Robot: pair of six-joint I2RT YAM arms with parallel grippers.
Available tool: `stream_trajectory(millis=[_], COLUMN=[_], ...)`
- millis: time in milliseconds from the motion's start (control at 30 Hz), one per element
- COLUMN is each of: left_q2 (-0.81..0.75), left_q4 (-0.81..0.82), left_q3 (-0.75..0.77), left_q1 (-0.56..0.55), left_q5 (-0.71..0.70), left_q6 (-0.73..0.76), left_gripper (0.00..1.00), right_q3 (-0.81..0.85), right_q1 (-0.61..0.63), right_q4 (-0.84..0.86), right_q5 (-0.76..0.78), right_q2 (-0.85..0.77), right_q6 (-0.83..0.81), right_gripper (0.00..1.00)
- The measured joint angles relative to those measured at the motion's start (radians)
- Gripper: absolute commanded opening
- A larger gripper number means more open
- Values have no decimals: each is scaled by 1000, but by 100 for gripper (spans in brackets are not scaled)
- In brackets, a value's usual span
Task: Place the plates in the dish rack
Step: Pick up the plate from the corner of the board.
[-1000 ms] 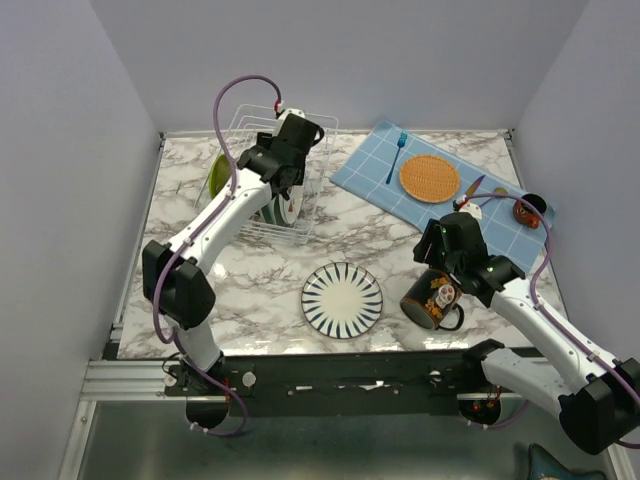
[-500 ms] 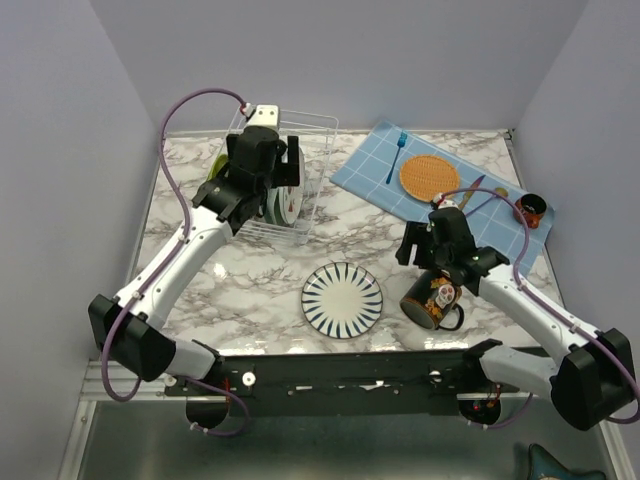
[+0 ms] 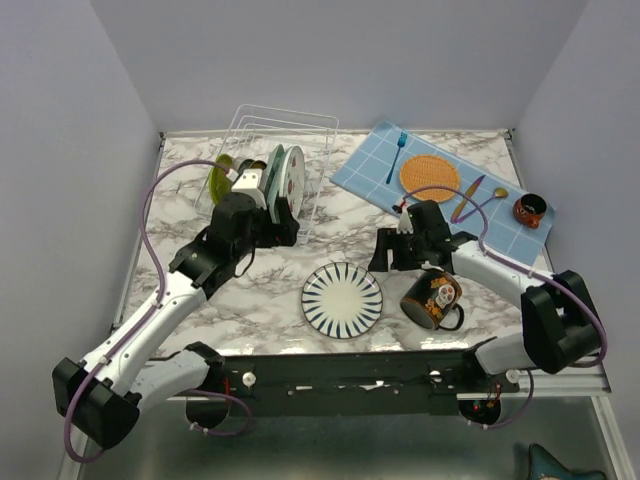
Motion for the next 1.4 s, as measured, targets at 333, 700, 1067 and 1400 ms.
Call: stream_trajectory(millis=[333,700,1067,1400], left_q2=[-27,-15,16,28], left_q4=[2,47,69,87], left_q3=[-175,-189,-193,-196], left_q1=[-93,-99,-100,-100], left_q5=[40,48,61,66], left_q6=[-127,-158,-161,-165], left_gripper=[99,99,99,99], right_q3=[-3,-37,-34,-26], right_q1=[12,19,26,27], right_q4=[51,118,158,146], right_q5=[-87,-121,-140,-109], right_q2=[105,174,216,229], right_q6=[19,39,64,112], right_gripper=[66,51,33,12])
